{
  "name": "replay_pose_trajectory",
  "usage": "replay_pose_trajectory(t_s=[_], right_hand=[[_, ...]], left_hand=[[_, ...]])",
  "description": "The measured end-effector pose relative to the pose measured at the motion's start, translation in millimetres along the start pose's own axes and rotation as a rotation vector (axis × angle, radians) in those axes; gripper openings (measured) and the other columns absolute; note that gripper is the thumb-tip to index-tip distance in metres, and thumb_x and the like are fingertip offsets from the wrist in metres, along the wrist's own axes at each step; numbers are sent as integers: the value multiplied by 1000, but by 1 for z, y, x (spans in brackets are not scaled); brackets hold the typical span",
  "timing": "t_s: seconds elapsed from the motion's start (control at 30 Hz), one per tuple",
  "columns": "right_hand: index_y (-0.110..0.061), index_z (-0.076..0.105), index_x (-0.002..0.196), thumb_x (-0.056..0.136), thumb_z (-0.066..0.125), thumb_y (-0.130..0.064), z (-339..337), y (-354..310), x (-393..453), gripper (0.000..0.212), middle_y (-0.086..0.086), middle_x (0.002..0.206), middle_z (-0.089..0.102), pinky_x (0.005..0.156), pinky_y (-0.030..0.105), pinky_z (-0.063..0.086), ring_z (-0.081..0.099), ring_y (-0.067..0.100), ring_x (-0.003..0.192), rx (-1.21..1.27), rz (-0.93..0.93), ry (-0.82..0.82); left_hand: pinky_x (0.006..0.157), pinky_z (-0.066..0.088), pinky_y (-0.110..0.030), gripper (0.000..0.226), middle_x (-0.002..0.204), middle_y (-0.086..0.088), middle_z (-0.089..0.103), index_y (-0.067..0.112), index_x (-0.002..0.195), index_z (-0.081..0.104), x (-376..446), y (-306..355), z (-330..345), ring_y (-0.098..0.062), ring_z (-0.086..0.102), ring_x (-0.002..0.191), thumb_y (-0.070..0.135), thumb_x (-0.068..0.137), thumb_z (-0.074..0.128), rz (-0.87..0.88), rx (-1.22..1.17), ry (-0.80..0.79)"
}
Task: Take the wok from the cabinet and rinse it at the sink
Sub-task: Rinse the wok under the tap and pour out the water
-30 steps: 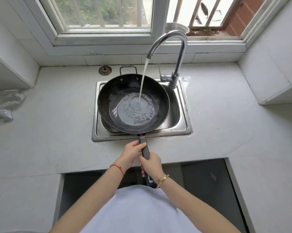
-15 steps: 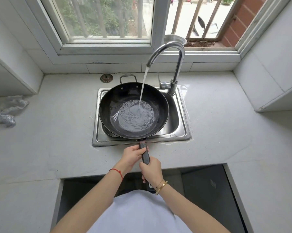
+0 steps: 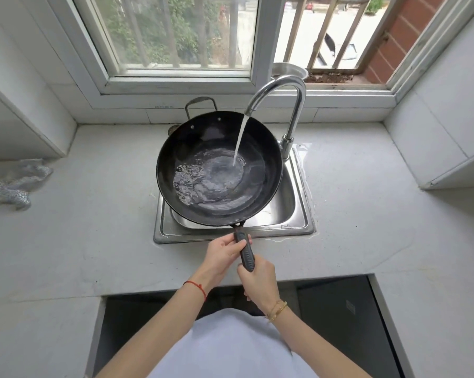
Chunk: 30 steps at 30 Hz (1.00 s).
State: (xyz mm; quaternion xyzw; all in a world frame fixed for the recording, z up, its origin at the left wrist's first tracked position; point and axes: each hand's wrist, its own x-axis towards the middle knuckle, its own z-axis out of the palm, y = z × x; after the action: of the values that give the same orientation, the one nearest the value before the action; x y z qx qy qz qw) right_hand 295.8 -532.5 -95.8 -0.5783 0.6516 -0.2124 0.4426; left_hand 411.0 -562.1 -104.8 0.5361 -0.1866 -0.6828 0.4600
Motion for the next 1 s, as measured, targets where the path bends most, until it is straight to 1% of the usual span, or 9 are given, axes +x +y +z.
replay_pose_trajectory(t_s=[0.13, 0.2, 0.33, 0.43, 0.53, 0.7, 0.8, 0.9, 1.0], right_hand=[[-5, 53, 74, 87, 56, -10, -3, -2, 7, 14, 11, 57, 51, 34, 28, 45, 51, 21, 36, 147, 82, -73], [-6, 51, 71, 84, 56, -9, -3, -8, 9, 14, 12, 51, 51, 32, 28, 43, 49, 21, 31, 188, 108, -100], [-10, 48, 66, 81, 54, -6, -7, -21, 9, 16, 11, 48, 50, 31, 24, 39, 48, 21, 29, 211, 132, -144], [-10, 49, 65, 79, 52, -6, -11, -29, 6, 15, 9, 49, 52, 31, 24, 39, 49, 20, 30, 161, 134, -159], [-9, 51, 66, 79, 50, -7, -11, -36, 3, 13, 10, 52, 53, 32, 24, 42, 52, 19, 31, 101, 128, -149], [-8, 50, 67, 80, 48, -7, -8, -37, 1, 14, 11, 54, 53, 32, 28, 44, 54, 23, 33, 11, 110, -102], [-11, 50, 68, 82, 51, -8, -10, -32, 2, 15, 7, 57, 54, 41, 38, 51, 61, 32, 48, -87, 41, -57], [-24, 43, 63, 82, 53, -8, -12, -25, 3, 26, -5, 56, 48, 46, 33, 44, 52, 22, 51, -153, -36, -12], [-21, 42, 63, 80, 53, -9, -17, -20, 6, 23, -3, 55, 47, 47, 34, 40, 46, 20, 49, -171, -46, -20]], left_hand=[[96, 53, -34, 27, 109, -23, 71, -10, 115, 65, 1, 7, 6, -24, 67, 98, -9, 88, 62, 97, 118, 109], [95, 53, -33, 30, 110, -23, 70, -10, 117, 64, 2, 11, 6, -24, 67, 100, -9, 87, 64, 127, 147, 160], [79, 56, -17, 28, 104, -19, 72, -9, 113, 67, 3, 16, 4, -19, 66, 94, -6, 86, 66, 129, 154, 195], [87, 55, -28, 22, 94, -16, 72, -11, 108, 69, 1, 17, 2, -19, 66, 89, -5, 87, 64, 67, 110, 171], [77, 58, -22, 17, 88, -10, 74, -8, 104, 70, 0, 14, -2, -14, 70, 82, -3, 90, 62, 15, 43, 121], [75, 56, -19, 18, 93, -6, 76, -2, 106, 70, 2, 16, -5, -9, 73, 85, -1, 92, 59, -34, -15, 30], [80, 56, -22, 22, 101, -7, 76, -2, 112, 69, 5, 16, -4, -12, 72, 95, -1, 93, 57, -58, -42, -28], [80, 56, -22, 22, 104, -6, 76, 1, 111, 68, 7, 14, -2, -14, 72, 99, -3, 94, 55, -68, -85, -60], [82, 57, -23, 21, 104, -7, 76, 0, 110, 68, 4, 13, 2, -15, 72, 99, -5, 93, 56, -34, -71, -58]])
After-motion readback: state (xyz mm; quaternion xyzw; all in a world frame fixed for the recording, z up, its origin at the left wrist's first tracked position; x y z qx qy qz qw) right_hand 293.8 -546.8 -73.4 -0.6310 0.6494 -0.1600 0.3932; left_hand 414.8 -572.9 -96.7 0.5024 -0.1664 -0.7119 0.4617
